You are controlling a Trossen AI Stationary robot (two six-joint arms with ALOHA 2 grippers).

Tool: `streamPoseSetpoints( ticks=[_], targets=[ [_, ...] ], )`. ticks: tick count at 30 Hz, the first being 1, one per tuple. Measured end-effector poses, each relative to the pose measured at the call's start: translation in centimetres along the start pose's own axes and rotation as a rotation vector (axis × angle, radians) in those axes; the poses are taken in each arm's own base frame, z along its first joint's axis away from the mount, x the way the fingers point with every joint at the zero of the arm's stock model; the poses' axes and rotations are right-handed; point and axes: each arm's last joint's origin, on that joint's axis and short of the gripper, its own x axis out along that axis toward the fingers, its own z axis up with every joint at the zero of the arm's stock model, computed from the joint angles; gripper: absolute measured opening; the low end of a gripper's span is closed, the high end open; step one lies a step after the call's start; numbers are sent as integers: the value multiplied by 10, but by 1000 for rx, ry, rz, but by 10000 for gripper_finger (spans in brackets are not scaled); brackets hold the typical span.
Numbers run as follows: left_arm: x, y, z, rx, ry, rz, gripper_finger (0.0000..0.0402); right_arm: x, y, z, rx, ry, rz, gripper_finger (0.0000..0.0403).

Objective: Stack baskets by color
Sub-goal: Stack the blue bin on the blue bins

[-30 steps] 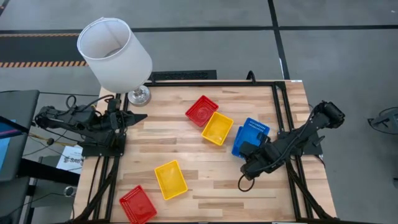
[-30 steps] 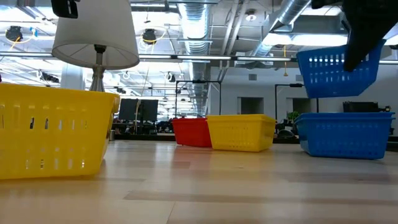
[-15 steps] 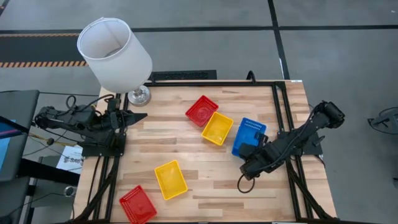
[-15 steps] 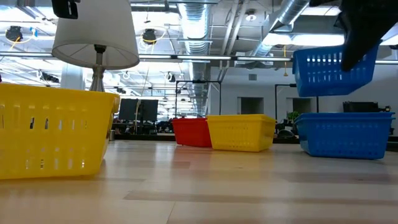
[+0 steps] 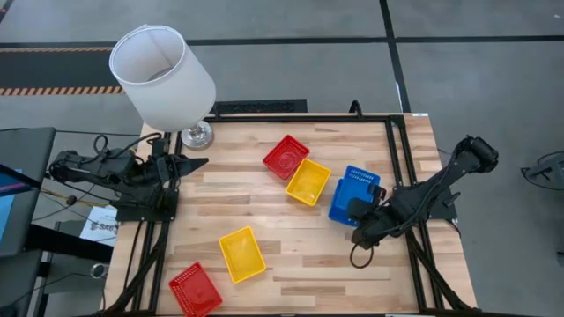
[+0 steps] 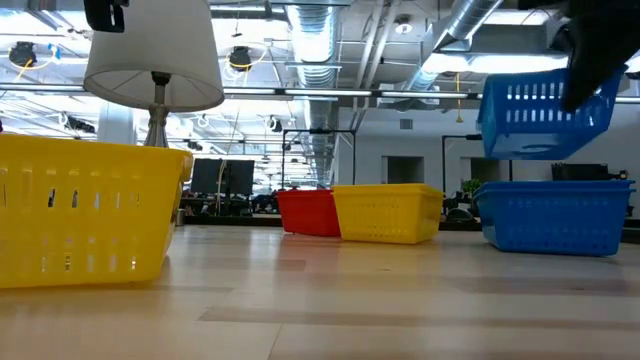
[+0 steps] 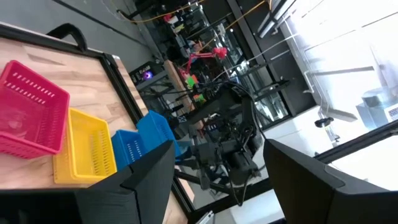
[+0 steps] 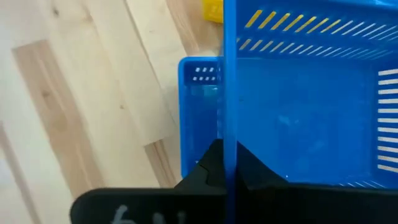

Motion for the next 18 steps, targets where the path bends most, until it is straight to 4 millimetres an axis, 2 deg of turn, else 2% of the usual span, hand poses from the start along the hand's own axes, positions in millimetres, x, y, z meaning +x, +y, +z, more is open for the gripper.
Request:
streamPoseSetpoints(
  ticks=[5,18],
  targets=[
    [0,0,0,1,-16,10,233,4,-7,-6,-8,-17,22,11],
    [0,2,0,-6,-38,41,233,32,8,-7,-111,16,9,9]
  ],
)
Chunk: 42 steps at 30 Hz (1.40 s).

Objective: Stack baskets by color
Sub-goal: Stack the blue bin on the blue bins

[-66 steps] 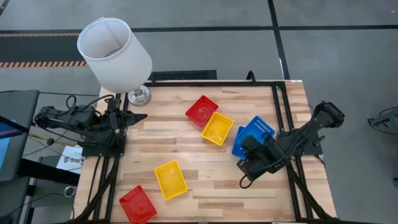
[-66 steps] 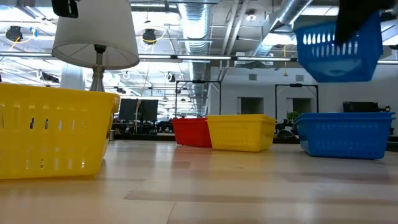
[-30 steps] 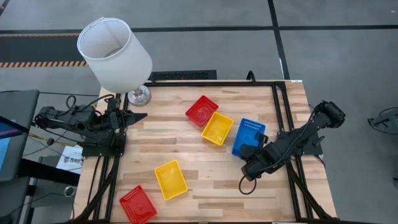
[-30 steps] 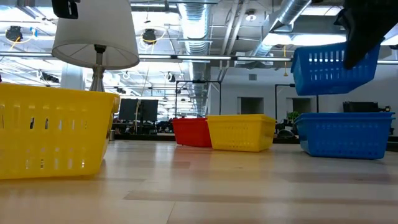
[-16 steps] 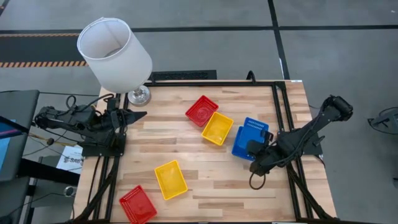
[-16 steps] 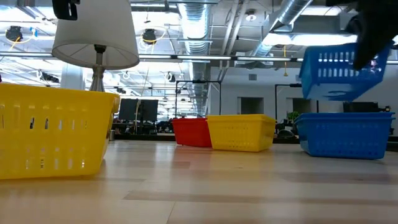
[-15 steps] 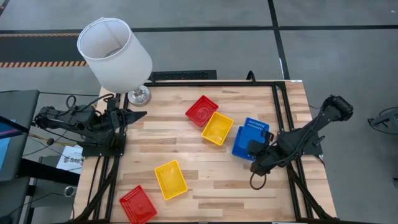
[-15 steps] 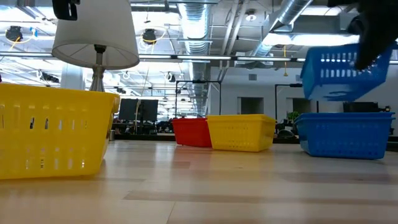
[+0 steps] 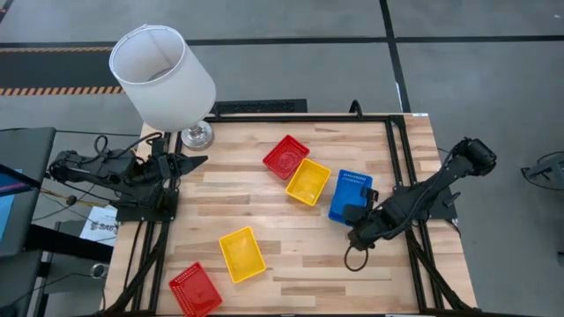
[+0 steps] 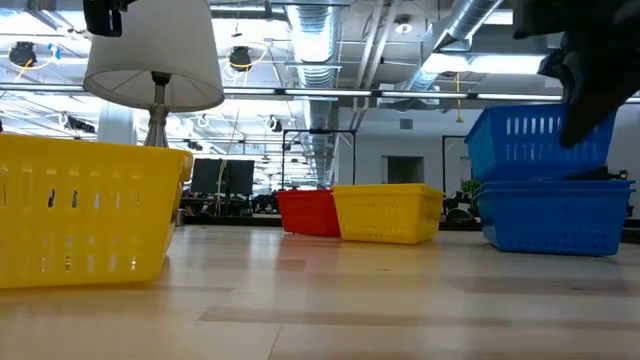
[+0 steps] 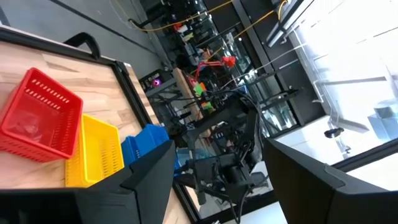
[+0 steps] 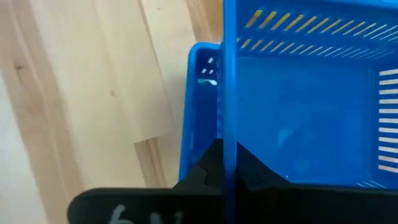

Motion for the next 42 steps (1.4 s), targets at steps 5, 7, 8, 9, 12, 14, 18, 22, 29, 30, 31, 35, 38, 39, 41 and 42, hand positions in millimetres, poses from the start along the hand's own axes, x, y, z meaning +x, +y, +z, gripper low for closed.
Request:
streamPoseSetpoints(
  ticks=[5,7,8,9,12,14,18,22,29,30,31,35,38,39,41,42],
  targets=[
    [0,0,0,-1,-8,6,233,5,0,3,13,8,-10,16],
    [0,0,0,-1,-8,6,233,6,0,3,19,14,-17,14],
    [0,0,0,-1,-8,6,233,6,0,3,21,12,-15,13],
    [0,0,0,-1,-8,6,233,7,1,4,23,10,-14,12],
    [0,0,0,-1,-8,6,233,10,3,5,23,12,-18,11],
    [0,0,0,-1,-8,6,233,11,4,5,35,13,-18,12],
    [0,0,0,-3,-8,6,233,10,4,5,67,9,-15,20],
    [0,0,0,-4,-8,5,233,10,4,5,80,8,-15,23],
    [0,0,0,-3,-8,5,233,10,4,5,112,5,-10,24],
    [0,0,0,-3,-8,5,233,10,4,5,116,6,-10,24],
    [0,0,0,-3,-8,5,233,10,4,5,120,6,-10,24],
    [0,0,0,-3,-8,5,233,10,4,5,125,5,-10,24],
    [0,0,0,-3,-8,5,233,10,5,5,127,4,-5,24],
    [0,0,0,-3,-8,5,233,10,5,5,128,3,-4,24],
    [0,0,0,-3,-8,5,233,10,5,5,130,3,-4,24],
    [0,0,0,-3,-8,5,233,10,5,5,132,5,-6,24]
  ],
)
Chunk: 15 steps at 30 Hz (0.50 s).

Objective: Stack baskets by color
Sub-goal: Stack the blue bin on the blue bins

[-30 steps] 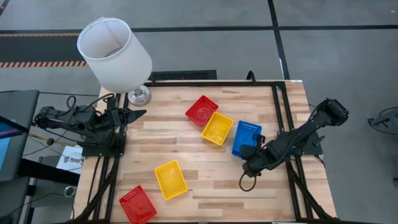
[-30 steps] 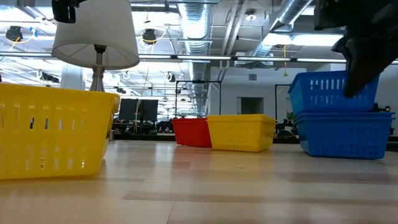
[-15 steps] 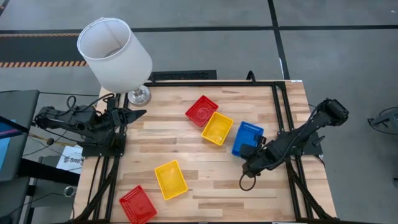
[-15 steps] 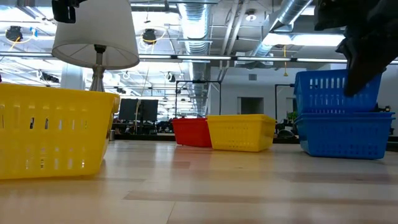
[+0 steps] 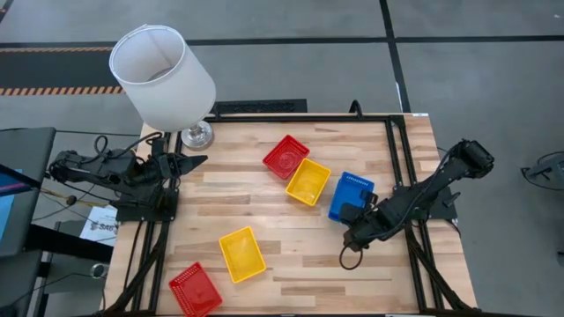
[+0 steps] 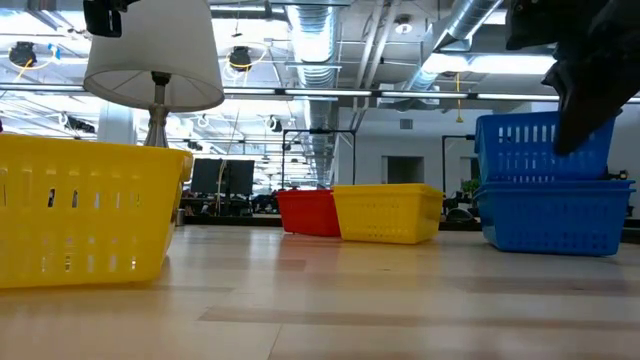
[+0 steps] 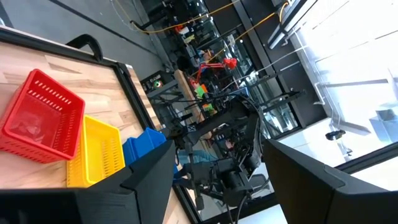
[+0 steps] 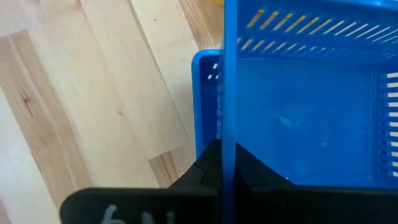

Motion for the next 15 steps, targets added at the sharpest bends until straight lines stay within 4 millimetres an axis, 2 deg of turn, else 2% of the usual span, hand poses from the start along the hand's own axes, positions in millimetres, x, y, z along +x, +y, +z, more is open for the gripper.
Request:
streamPoseSetpoints(
  ticks=[15],
  targets=[
    [0,0,0,1,9,-5,233,0,0,-1,10,24,12,24]
  ],
)
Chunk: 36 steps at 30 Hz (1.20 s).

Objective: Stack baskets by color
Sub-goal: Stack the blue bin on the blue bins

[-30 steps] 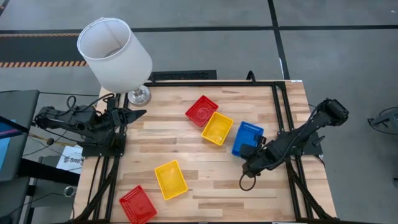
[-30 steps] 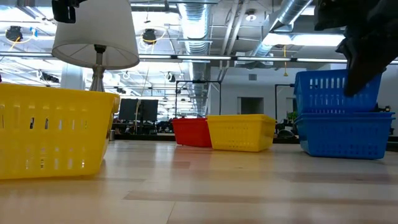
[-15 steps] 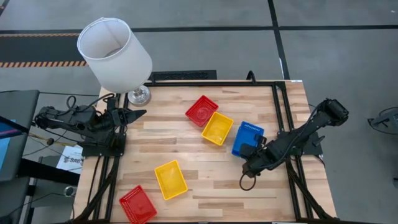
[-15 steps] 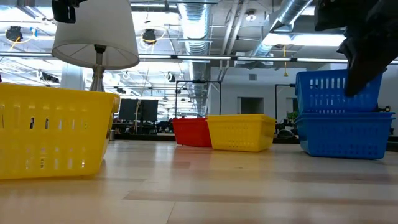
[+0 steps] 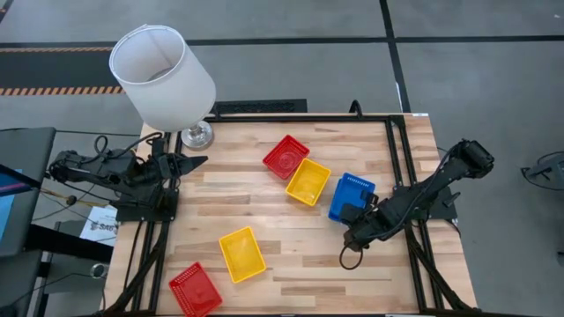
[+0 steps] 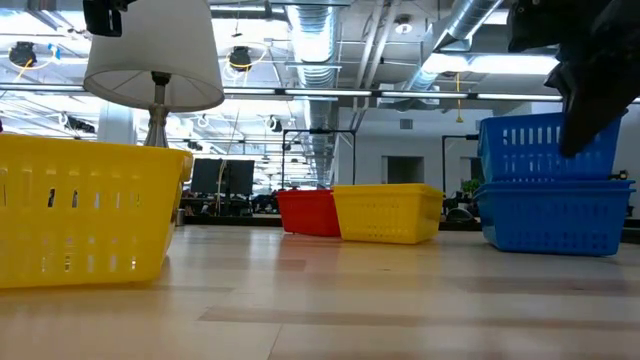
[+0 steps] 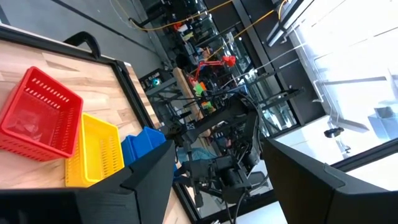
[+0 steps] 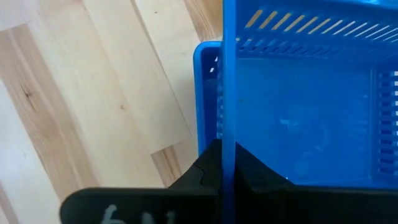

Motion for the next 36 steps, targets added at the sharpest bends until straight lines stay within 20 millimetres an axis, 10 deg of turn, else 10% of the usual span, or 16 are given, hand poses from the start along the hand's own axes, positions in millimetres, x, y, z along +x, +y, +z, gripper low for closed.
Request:
streamPoseSetpoints(
  ticks=[36],
  targets=[
    [0,0,0,18,0,0,233,0,0,0,-3,1,0,24]
  ],
)
